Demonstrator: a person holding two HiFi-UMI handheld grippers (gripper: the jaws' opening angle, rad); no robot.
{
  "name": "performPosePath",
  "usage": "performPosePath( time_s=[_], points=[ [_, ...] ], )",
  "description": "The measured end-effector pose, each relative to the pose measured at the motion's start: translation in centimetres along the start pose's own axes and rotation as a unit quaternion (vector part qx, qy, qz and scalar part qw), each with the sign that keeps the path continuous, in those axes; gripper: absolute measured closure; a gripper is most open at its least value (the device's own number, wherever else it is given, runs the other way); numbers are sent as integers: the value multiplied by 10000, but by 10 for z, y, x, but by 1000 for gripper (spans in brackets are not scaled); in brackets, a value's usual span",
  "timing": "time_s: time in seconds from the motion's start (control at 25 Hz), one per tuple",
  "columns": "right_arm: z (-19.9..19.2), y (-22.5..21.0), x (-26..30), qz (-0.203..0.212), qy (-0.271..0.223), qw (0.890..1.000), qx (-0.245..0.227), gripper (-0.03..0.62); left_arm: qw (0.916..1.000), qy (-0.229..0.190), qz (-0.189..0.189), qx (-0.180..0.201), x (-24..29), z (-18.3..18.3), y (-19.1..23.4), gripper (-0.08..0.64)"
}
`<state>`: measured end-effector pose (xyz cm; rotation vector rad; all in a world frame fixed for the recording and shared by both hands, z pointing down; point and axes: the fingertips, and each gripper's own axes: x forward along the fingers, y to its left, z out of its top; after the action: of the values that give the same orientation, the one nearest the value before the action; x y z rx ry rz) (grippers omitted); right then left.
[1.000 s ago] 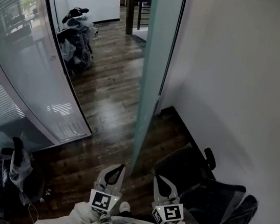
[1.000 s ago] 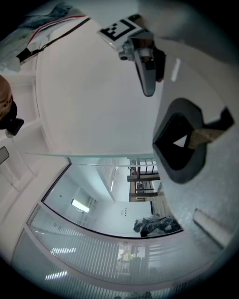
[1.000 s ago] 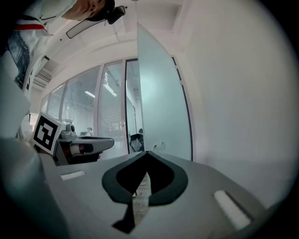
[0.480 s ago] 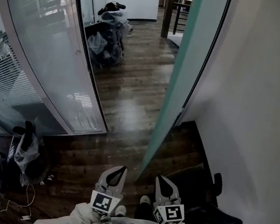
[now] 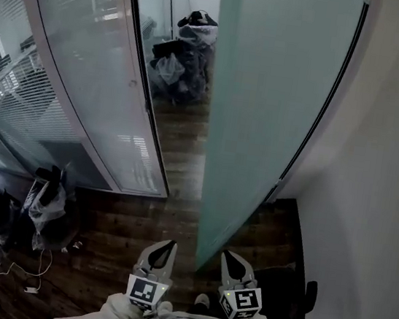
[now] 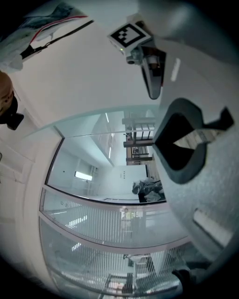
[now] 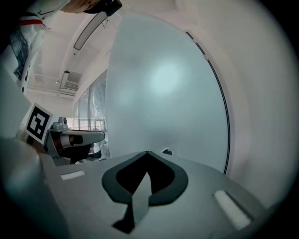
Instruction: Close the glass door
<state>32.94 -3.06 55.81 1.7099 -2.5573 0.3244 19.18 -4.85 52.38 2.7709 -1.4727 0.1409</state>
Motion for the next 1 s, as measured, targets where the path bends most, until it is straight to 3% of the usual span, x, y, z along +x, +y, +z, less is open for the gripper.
performPosePath(
  time_s=[0.16, 0.24, 0.28, 0.48, 0.72, 0.84, 1.0],
  points=[
    [-10, -15, 19, 277, 149, 9995, 79, 585, 9996, 20, 269, -71, 5, 1, 5, 558],
    [-19, -17, 30, 494, 302, 9983, 48, 473, 9990, -3, 454, -44, 5, -1, 11, 558],
    [-24, -17, 34, 615, 380, 9974, -9, 446, 9985, -4, 544, -32, 4, -1, 14, 558],
    [-32, -11, 53, 1038, 443, 9923, -511, 359, 9962, 148, 858, -5, -2, -5, 23, 558],
    [-31, -14, 71, 1307, 276, 9886, -702, 293, 9940, 180, 1075, -37, -8, -7, 23, 558],
    [-27, -15, 84, 1356, 249, 9871, -809, 295, 9928, 175, 1183, -20, -8, -8, 25, 558],
    [-30, -10, 97, 1475, 277, 9853, -817, 377, 9916, 146, 1288, -50, -7, -5, 29, 558]
  ],
)
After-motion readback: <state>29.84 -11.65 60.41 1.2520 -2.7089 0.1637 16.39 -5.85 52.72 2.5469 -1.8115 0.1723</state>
